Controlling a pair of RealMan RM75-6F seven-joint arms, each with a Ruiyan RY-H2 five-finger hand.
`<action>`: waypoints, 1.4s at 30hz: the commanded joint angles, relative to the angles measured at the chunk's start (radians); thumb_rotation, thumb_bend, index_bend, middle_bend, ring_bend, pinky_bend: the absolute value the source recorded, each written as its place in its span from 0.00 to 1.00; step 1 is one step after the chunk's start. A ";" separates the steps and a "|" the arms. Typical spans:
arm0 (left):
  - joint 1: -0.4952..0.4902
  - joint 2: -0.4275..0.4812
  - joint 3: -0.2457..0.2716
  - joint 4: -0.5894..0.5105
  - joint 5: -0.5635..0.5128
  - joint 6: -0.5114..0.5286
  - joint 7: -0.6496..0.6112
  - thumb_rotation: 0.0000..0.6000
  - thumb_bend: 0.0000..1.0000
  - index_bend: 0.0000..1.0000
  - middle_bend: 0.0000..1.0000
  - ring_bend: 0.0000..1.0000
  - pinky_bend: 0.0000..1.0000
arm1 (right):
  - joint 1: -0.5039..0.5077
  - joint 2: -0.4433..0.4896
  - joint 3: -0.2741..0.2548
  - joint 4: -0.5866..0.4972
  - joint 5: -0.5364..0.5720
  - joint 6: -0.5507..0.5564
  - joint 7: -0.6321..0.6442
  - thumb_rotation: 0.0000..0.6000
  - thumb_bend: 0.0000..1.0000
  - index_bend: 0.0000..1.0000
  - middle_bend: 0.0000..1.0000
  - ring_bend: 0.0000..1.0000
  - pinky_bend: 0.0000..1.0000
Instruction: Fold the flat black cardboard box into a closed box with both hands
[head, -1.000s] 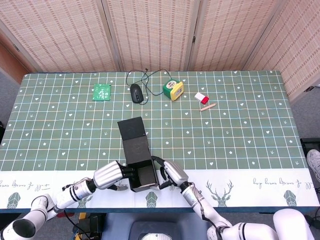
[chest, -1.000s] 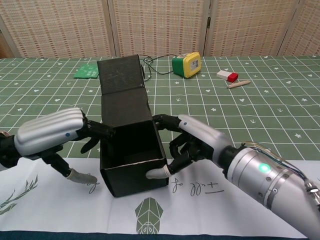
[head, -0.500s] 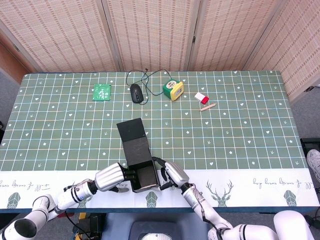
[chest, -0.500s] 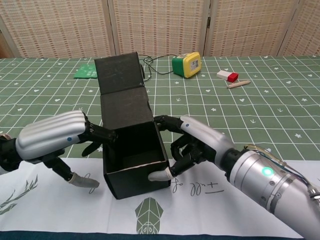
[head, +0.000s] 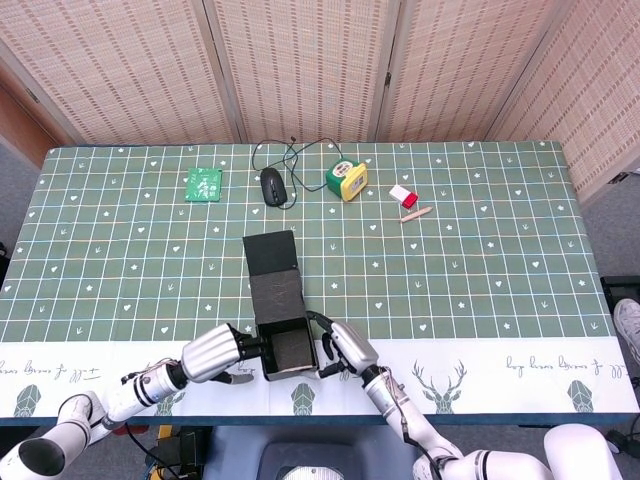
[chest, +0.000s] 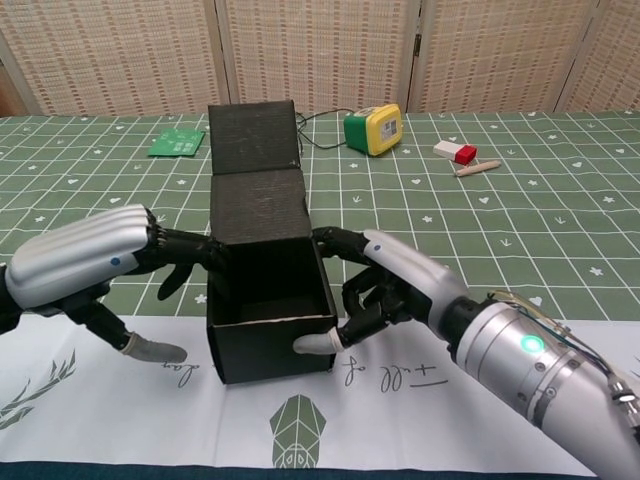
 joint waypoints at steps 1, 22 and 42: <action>0.003 0.004 -0.006 -0.003 -0.005 0.013 -0.003 1.00 0.09 0.33 0.34 0.62 0.94 | -0.002 -0.004 0.004 0.005 0.002 0.002 0.000 1.00 0.29 0.34 0.33 0.77 1.00; 0.074 0.086 -0.110 -0.123 -0.142 0.047 -0.096 1.00 0.09 0.05 0.18 0.62 0.95 | 0.007 -0.043 0.034 0.032 0.035 -0.003 -0.060 1.00 0.24 0.00 0.08 0.73 1.00; 0.067 0.423 -0.125 -0.860 -0.322 -0.352 -0.169 1.00 0.07 0.00 0.00 0.63 0.95 | -0.053 0.357 0.035 -0.456 0.198 -0.013 -0.274 1.00 0.11 0.00 0.00 0.65 1.00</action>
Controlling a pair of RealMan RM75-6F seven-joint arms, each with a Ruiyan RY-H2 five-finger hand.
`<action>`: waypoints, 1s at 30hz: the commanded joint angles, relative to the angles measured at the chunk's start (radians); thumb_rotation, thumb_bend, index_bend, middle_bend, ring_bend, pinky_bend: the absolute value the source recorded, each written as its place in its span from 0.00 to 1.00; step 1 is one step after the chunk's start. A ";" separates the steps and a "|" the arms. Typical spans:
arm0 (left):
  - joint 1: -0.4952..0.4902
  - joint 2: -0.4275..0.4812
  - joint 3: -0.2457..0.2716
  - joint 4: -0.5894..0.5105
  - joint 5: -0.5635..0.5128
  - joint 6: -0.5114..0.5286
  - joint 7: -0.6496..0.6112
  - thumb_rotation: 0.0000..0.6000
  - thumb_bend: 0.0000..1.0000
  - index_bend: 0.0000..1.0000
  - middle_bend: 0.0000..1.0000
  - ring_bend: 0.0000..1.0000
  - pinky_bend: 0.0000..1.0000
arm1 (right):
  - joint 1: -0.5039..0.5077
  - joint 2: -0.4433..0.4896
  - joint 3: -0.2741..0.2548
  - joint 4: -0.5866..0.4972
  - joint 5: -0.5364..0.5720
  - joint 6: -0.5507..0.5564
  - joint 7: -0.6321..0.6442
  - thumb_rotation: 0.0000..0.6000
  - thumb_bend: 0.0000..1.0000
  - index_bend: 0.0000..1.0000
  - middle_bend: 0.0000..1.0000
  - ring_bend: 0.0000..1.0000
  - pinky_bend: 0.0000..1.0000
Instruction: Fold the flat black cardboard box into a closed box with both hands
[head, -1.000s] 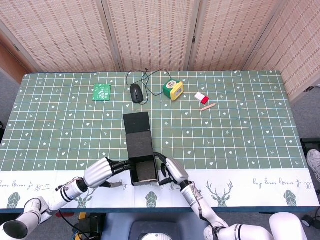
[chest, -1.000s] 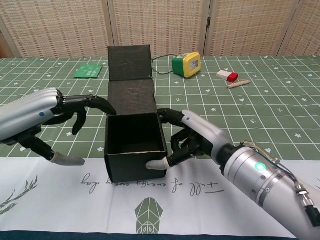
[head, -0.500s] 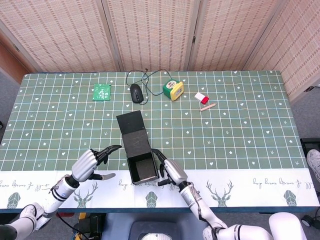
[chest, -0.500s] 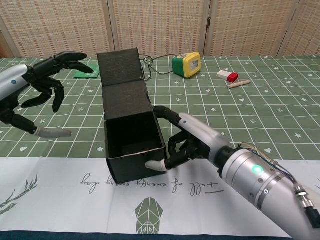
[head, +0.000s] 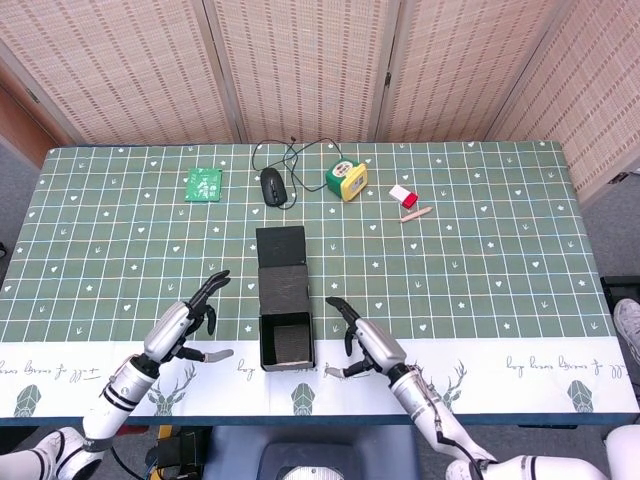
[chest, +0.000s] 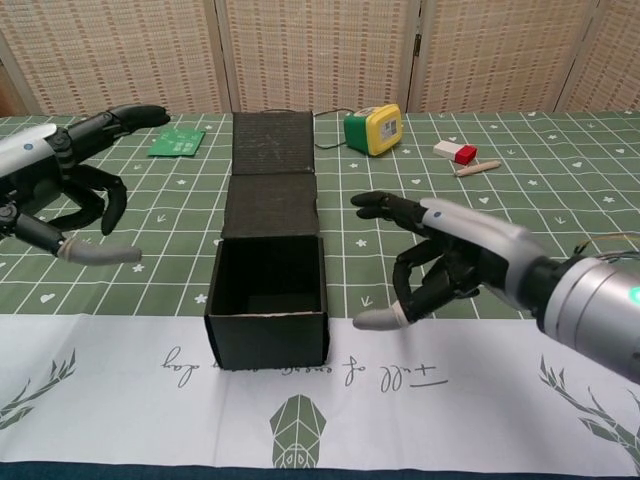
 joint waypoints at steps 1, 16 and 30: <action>-0.014 0.098 0.010 -0.122 -0.047 -0.129 -0.015 1.00 0.07 0.00 0.00 0.63 0.95 | -0.011 0.097 0.019 -0.104 0.020 0.017 -0.041 1.00 0.11 0.00 0.00 0.65 1.00; -0.021 0.104 0.028 -0.189 -0.074 -0.319 -0.045 1.00 0.07 0.00 0.00 0.61 0.95 | -0.051 0.332 0.099 -0.308 -0.089 0.128 0.027 1.00 0.11 0.00 0.00 0.65 1.00; -0.032 0.007 -0.023 -0.155 -0.127 -0.431 -0.038 1.00 0.07 0.00 0.00 0.61 0.95 | -0.068 0.344 0.065 -0.284 -0.127 0.148 0.090 1.00 0.11 0.00 0.00 0.65 1.00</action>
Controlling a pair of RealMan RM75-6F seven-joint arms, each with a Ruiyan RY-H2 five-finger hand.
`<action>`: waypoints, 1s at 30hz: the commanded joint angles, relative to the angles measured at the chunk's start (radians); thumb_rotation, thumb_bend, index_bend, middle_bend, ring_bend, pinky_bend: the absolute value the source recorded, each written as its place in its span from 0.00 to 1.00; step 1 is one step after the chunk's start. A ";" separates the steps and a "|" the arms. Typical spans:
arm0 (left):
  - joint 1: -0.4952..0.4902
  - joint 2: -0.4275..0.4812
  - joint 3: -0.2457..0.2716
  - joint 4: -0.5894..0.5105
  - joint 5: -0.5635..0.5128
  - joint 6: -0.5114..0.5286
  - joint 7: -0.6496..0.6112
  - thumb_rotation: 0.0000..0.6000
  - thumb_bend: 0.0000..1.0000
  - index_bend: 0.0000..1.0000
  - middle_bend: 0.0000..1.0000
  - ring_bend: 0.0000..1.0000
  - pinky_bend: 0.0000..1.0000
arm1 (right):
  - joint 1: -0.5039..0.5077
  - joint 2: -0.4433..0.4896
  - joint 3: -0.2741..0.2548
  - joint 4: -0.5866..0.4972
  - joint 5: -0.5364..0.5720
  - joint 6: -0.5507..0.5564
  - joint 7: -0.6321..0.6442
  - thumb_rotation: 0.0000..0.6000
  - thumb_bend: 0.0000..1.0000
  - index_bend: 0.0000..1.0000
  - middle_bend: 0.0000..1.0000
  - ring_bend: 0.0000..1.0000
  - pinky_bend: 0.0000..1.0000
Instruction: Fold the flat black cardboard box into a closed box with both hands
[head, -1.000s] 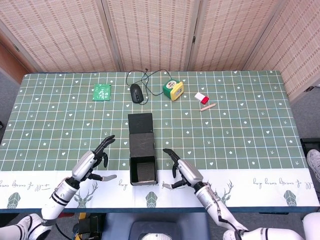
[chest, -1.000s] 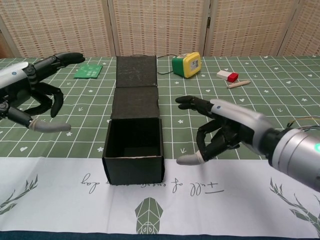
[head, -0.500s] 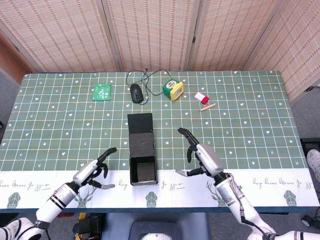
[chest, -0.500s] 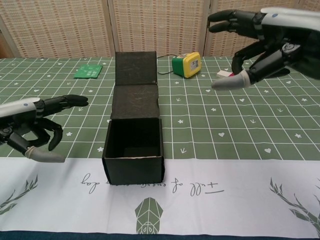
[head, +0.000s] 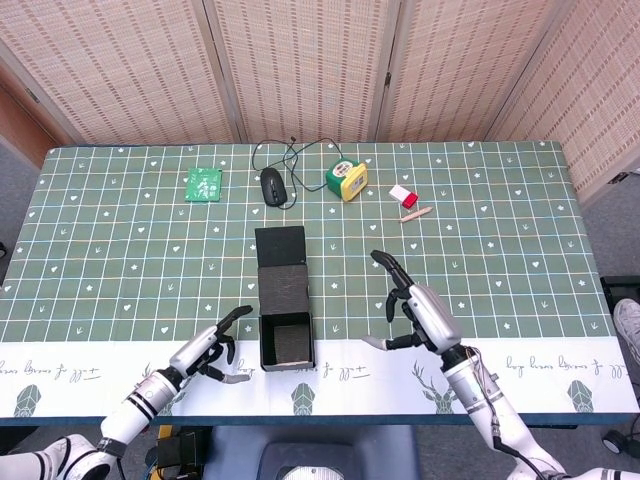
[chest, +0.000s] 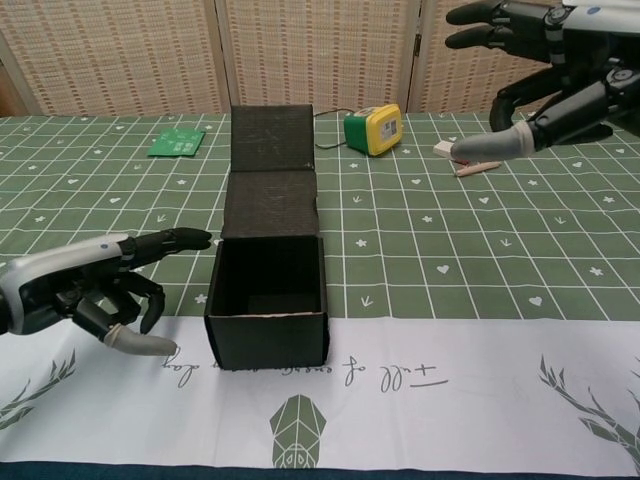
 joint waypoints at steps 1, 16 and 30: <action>-0.006 -0.015 -0.014 0.005 -0.010 -0.018 -0.004 1.00 0.07 0.00 0.00 0.61 0.95 | -0.002 0.000 -0.006 0.006 -0.005 0.003 0.007 1.00 0.11 0.00 0.00 0.65 1.00; -0.018 -0.081 -0.065 0.028 -0.036 -0.068 0.010 1.00 0.07 0.00 0.00 0.61 0.96 | -0.015 0.010 -0.025 0.032 -0.032 0.020 0.061 1.00 0.11 0.00 0.00 0.65 1.00; 0.002 -0.165 -0.097 0.081 -0.055 -0.054 -0.011 1.00 0.07 0.05 0.05 0.66 0.96 | -0.020 -0.006 -0.029 0.066 -0.015 0.026 0.093 1.00 0.11 0.00 0.00 0.65 1.00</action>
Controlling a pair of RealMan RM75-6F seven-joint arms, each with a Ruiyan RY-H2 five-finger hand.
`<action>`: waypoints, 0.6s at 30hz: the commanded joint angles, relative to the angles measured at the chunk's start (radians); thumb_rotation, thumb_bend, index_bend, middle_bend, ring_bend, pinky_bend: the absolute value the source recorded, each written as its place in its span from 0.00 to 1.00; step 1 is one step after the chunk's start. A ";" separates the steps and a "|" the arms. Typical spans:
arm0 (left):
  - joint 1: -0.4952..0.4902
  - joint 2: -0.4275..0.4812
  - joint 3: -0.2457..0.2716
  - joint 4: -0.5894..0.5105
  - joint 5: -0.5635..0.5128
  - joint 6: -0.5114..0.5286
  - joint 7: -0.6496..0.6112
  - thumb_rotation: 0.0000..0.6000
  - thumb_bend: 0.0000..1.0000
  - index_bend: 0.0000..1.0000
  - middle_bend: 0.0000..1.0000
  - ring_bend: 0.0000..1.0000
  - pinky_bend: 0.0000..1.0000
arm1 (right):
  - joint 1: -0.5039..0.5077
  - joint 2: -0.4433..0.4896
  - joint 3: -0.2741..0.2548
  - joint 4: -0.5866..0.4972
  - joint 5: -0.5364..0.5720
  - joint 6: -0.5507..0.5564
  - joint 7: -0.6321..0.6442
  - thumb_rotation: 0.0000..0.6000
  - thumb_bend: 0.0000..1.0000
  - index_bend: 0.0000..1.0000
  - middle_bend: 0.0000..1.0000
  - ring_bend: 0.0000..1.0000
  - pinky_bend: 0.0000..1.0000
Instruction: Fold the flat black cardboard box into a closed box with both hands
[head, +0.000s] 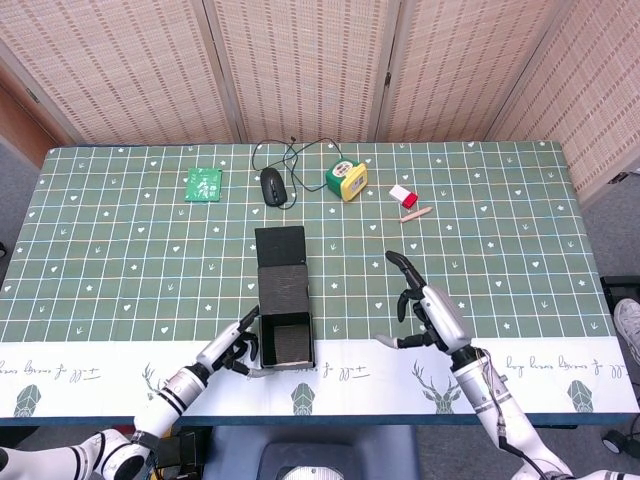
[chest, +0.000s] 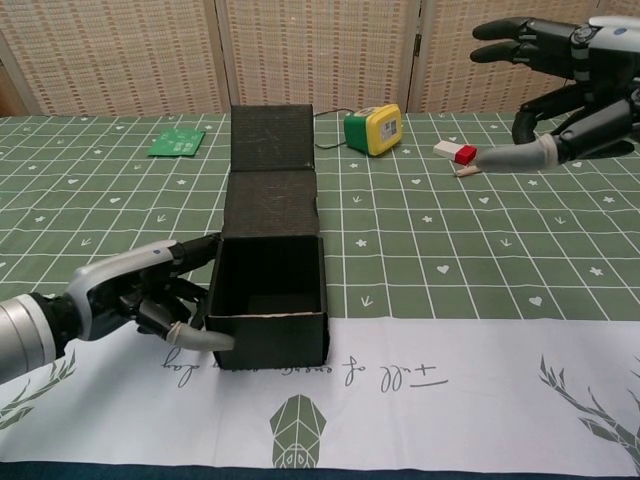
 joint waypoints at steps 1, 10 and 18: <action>0.007 -0.020 -0.009 0.012 -0.009 0.005 0.001 1.00 0.07 0.06 0.07 0.66 0.96 | 0.001 -0.009 0.003 0.009 0.015 -0.001 0.007 1.00 0.11 0.00 0.00 0.65 1.00; 0.019 -0.012 -0.012 0.018 0.027 0.044 -0.047 1.00 0.07 0.27 0.27 0.68 0.96 | 0.041 -0.001 0.077 0.031 0.172 -0.172 0.271 1.00 0.13 0.00 0.10 0.27 0.53; 0.014 0.072 -0.017 -0.066 0.087 0.100 -0.085 1.00 0.07 0.29 0.29 0.68 0.96 | 0.094 -0.042 0.177 0.135 0.200 -0.383 0.646 1.00 0.13 0.00 0.01 0.11 0.27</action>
